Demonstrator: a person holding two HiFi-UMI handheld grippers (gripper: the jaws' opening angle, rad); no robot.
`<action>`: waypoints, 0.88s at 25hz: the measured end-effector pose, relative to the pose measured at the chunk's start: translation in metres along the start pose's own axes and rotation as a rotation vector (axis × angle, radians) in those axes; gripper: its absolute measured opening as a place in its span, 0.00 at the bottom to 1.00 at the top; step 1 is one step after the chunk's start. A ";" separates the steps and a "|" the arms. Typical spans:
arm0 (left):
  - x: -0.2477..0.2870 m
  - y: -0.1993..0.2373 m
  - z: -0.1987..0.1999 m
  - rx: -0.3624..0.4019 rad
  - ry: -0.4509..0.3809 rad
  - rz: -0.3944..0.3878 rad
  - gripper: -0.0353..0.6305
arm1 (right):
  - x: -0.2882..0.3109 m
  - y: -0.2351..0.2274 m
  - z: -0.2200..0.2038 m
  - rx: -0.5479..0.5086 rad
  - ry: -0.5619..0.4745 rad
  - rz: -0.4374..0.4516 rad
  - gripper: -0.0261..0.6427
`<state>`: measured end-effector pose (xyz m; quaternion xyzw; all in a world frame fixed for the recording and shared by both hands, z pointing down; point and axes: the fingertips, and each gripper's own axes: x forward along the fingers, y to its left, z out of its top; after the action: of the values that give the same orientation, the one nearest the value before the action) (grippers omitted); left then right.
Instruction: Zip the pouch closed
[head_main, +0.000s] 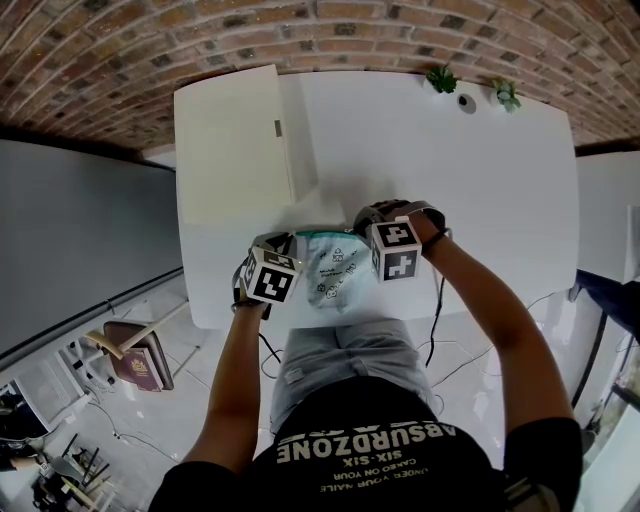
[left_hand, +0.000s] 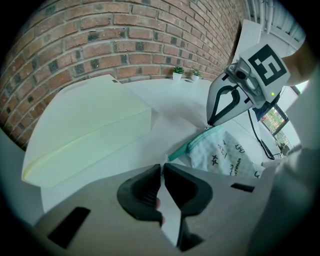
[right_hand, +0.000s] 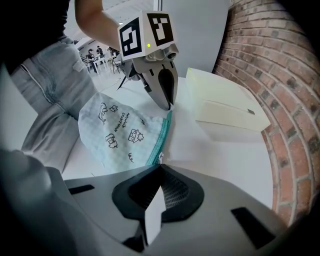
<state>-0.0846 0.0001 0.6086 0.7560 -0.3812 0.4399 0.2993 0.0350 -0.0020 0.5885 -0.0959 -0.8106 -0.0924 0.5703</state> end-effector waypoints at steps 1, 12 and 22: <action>0.000 0.000 0.000 -0.001 0.001 0.000 0.10 | -0.001 0.000 0.000 0.003 -0.002 0.001 0.04; -0.001 0.000 0.000 0.006 0.004 0.008 0.10 | -0.001 0.005 -0.018 0.044 0.019 0.005 0.04; 0.000 0.000 0.000 0.000 0.008 0.010 0.10 | -0.003 0.006 -0.023 0.059 0.022 0.009 0.03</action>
<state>-0.0844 0.0003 0.6086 0.7522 -0.3839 0.4445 0.2987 0.0584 -0.0020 0.5940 -0.0814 -0.8061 -0.0670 0.5824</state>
